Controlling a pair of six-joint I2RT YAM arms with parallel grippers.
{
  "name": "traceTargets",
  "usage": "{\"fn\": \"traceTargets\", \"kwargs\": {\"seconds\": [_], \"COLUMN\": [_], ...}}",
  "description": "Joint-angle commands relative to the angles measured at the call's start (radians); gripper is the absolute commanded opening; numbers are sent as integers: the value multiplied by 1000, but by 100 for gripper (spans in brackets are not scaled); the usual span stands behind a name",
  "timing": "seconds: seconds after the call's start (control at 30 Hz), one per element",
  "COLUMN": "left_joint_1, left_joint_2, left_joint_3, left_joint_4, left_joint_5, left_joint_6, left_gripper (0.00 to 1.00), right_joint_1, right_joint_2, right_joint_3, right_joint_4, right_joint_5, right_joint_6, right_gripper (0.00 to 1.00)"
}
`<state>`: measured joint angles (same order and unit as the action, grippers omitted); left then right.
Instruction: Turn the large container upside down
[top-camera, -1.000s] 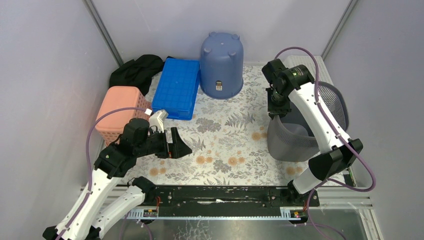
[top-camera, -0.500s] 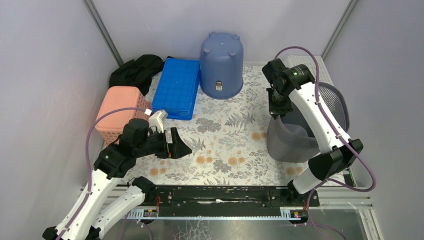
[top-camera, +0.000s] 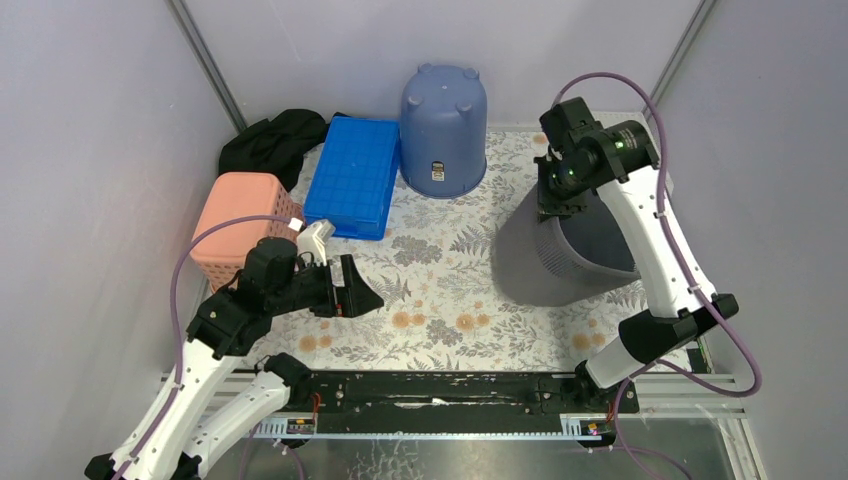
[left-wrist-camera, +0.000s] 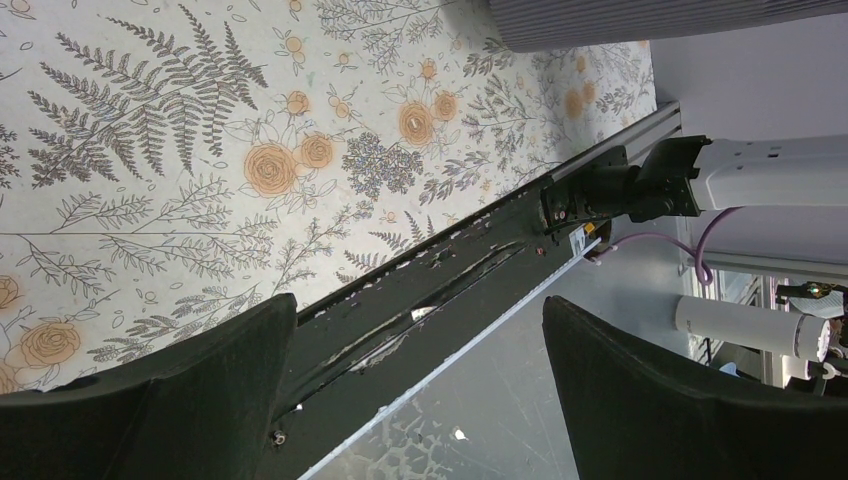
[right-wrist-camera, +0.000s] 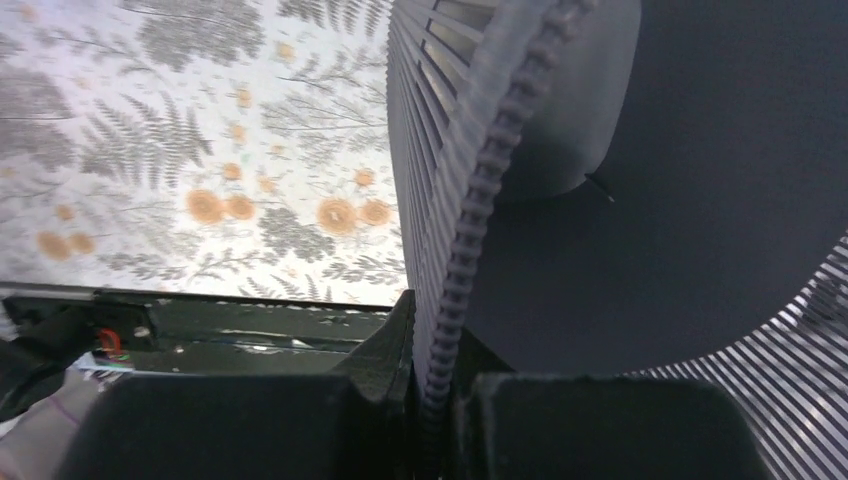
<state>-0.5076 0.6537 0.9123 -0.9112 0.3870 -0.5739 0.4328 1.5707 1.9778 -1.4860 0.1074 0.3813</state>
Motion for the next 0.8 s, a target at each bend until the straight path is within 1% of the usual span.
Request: {"fn": "traceTargets", "kwargs": {"seconds": [0.0,0.23,0.33,0.43,0.5,0.73,0.77], "left_joint_1": [6,6,6,6,6,6,6], "left_joint_2": [-12,-20,-23,-16,-8,8,7], "left_joint_3": [20,33,54,95,135,266,300], "left_joint_4": [38,35,23,0,-21,-90,-109], "left_joint_5": [22,16,0,-20,-37,-87,-106], "left_joint_6": [-15,-38,-40,-40,-39,-38,-41], "left_gripper": [100,100,100,100,100,100,100], "right_joint_1": [7,7,7,6,7,6,7], "right_joint_2": [-54,-60,-75,-101,-137,-267,-324], "right_joint_3": [133,267,287,265,214,-59,-197], "right_joint_4": [18,18,43,107,174,491,637], "right_joint_5": [-111,-224,-287,-356,-421,-606,-676], "right_joint_6": [-5,20,35,67,92,211,273], "right_gripper": [0,0,0,0,0,0,0]}}
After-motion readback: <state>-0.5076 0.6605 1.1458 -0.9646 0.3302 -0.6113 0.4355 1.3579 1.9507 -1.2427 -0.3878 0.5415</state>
